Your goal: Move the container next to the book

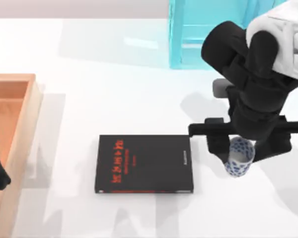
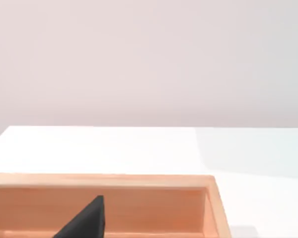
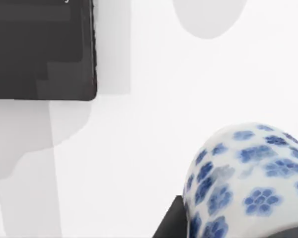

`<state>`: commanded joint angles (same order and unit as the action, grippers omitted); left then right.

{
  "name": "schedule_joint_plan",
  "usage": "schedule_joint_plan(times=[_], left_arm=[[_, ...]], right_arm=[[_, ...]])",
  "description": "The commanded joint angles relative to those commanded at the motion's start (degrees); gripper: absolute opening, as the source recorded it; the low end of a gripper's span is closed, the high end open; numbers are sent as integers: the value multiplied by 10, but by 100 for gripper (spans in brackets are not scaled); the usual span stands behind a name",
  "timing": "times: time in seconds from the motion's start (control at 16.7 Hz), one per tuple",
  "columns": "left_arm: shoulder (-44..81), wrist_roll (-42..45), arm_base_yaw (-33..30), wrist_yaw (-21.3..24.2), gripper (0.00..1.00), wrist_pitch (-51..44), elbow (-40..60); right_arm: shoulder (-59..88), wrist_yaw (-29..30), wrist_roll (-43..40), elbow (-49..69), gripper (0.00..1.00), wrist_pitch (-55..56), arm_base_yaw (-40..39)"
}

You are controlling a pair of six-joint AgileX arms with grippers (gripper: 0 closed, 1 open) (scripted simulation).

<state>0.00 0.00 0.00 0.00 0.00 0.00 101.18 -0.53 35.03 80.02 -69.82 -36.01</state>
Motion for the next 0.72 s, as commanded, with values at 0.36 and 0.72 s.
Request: schedule_joint_plan(times=[0.36, 0.72], left_arm=[[0, 0, 0, 0, 100, 0, 0], [0, 0, 0, 0, 100, 0, 0]], right_arm=[[-8, 3, 36, 0, 0, 2, -19], [5, 3, 36, -34, 0, 42, -19]])
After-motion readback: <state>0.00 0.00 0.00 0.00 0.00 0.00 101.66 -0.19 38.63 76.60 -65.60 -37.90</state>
